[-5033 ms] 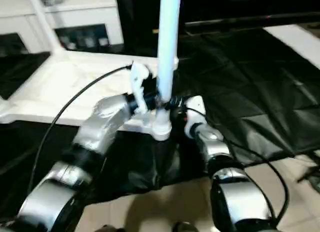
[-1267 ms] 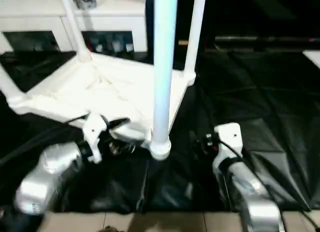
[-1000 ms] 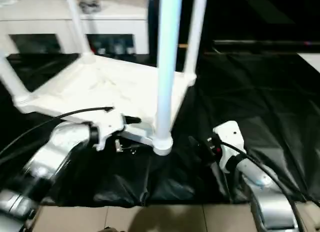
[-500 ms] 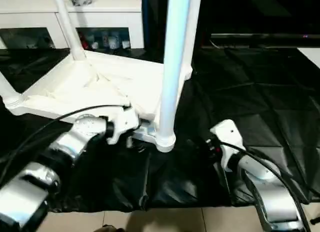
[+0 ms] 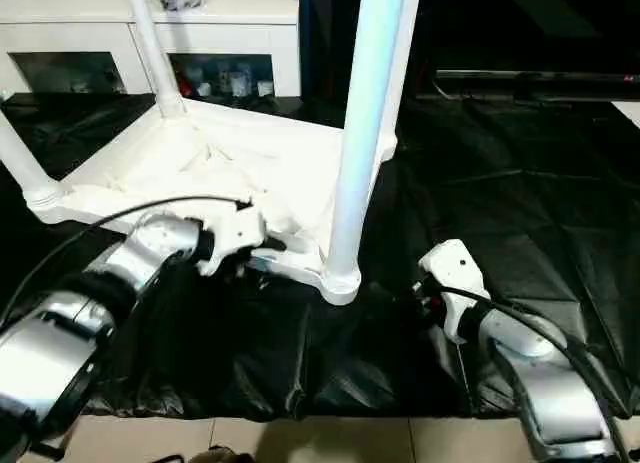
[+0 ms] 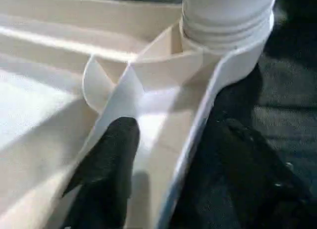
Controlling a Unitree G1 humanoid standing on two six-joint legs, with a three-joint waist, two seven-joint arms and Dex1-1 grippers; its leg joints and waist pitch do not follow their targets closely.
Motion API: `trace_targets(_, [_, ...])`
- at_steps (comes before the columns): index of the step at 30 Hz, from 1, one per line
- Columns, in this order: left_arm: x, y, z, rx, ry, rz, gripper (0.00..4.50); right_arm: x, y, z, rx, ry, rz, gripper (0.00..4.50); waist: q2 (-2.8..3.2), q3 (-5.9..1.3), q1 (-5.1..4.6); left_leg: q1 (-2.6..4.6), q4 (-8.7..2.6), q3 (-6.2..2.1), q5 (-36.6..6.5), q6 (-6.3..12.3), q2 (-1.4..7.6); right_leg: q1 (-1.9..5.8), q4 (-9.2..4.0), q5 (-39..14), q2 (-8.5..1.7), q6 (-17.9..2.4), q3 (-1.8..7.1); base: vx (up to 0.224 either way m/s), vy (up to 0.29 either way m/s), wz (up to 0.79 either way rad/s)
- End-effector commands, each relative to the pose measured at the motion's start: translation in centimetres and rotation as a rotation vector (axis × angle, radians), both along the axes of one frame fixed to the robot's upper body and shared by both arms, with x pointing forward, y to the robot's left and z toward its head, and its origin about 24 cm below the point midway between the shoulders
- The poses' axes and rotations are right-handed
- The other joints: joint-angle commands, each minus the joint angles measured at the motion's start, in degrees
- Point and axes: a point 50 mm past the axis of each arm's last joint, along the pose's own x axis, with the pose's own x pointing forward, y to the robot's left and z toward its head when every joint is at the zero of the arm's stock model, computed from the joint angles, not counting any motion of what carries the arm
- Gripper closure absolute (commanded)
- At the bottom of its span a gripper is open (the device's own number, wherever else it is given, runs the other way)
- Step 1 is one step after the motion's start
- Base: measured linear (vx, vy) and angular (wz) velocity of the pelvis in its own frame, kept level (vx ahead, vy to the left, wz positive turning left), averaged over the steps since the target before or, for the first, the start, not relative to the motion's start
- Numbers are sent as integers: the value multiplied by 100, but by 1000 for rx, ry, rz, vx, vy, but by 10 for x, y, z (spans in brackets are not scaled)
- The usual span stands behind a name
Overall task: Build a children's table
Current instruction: Rotate table base
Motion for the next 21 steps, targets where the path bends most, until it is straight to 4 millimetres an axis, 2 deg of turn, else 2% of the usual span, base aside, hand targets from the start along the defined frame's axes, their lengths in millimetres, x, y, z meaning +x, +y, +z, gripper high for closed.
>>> trace_targets(1, [2,-3,5,10,0,-19,200,-4,4,6,12,3,66,0,108,-358,15,204,-401,-101,-1273,340,268,184,-354,409,-284,-1701,81,0,0,0])
trace_targets(2, [3,-5,6,15,0,-26,215,-5,3,7,14,6,75,0,50,-349,0,220,-419,-89,-1346,339,280,177,-395,390,-269,-1698,76,0,0,0])
trace_targets(3, [4,-9,7,26,5,-34,215,-7,2,10,12,8,86,0,98,-364,-9,203,-398,-97,-1270,336,262,209,-363,449,-280,-1731,74,0,0,0])
trace_targets(4, [4,-9,7,26,5,-35,221,-7,2,10,12,8,86,0,51,-357,-17,210,-399,-79,-1283,366,267,195,-399,436,-275,-1726,76,0,0,0])
trace_targets(5, [4,-10,7,36,10,-38,230,-8,1,10,10,11,88,0,36,-350,-26,196,-394,-83,-1269,386,265,200,-390,423,-276,-1738,78,0,0,0])
trace_targets(6, [4,-11,6,60,11,-47,250,-10,-1,11,4,14,94,0,157,-353,-17,205,-385,-84,-1290,394,255,187,-396,257,-289,-1732,77,0,0,0])
trace_targets(7, [4,-11,6,66,11,-50,250,-10,-1,11,2,14,96,0,94,-344,-36,199,-394,-80,-1341,378,260,195,-423,113,-281,-1719,78,0,0,0])
trace_targets(8, [4,-11,6,66,11,-50,259,-10,-1,11,2,14,96,0,89,-350,-31,201,-392,-81,-1317,381,260,203,-424,96,-281,-1719,78,0,0,0])
trace_targets(9, [4,-10,5,92,23,-54,265,-12,-2,12,-2,14,95,0,221,-345,-33,193,-386,-88,-1281,393,251,191,-413,51,-283,-1713,75,0,0,0])
trace_targets(10, [4,-10,4,102,24,-53,271,-13,-3,13,-5,13,94,0,150,-343,-55,191,-395,-82,-1327,391,255,196,-441,-18,-266,-1682,73,0,0,0])
trace_targets(11, [4,-9,4,113,29,-52,293,-15,-3,13,-5,13,94,0,146,-352,-56,192,-388,-83,-1304,399,250,201,-438,-1,-265,-1670,77,0,0,0])
trace_targets(12, [4,-9,3,118,32,-52,301,-15,-4,14,-5,14,94,0,154,-353,-58,178,-385,-82,-1220,442,246,201,-432,42,-266,-1662,71,0,0,0])
trace_targets(13, [4,-9,3,123,38,-51,301,-16,-4,14,-7,14,93,0,230,-355,-65,179,-385,-88,-1208,450,244,193,-434,-23,-275,-1654,65,0,0,0])
trace_targets(14, [4,-8,3,125,42,-50,310,-17,-4,14,-8,15,92,0,202,-349,-81,178,-389,-83,-1238,455,246,189,-453,-59,-269,-1648,63,0,0,0])
trace_targets(15, [4,-8,2,138,48,-54,322,-18,-5,14,-10,16,93,0,257,-350,-97,180,-392,-92,-1284,432,242,191,-447,-127,-268,-1660,59,0,0,0])
trace_targets(16, [4,-8,2,144,50,-55,336,-18,-5,14,-12,16,92,0,223,-341,-124,180,-407,-94,-1362,423,252,192,-462,-191,-262,-1660,59,0,0,0])
trace_targets(21, [3,-5,-2,189,70,-55,370,-20,-5,15,-15,16,91,0,248,-347,-172,168,-404,-97,-1320,481,245,189,-471,-212,-267,-1647,52,0,0,0])
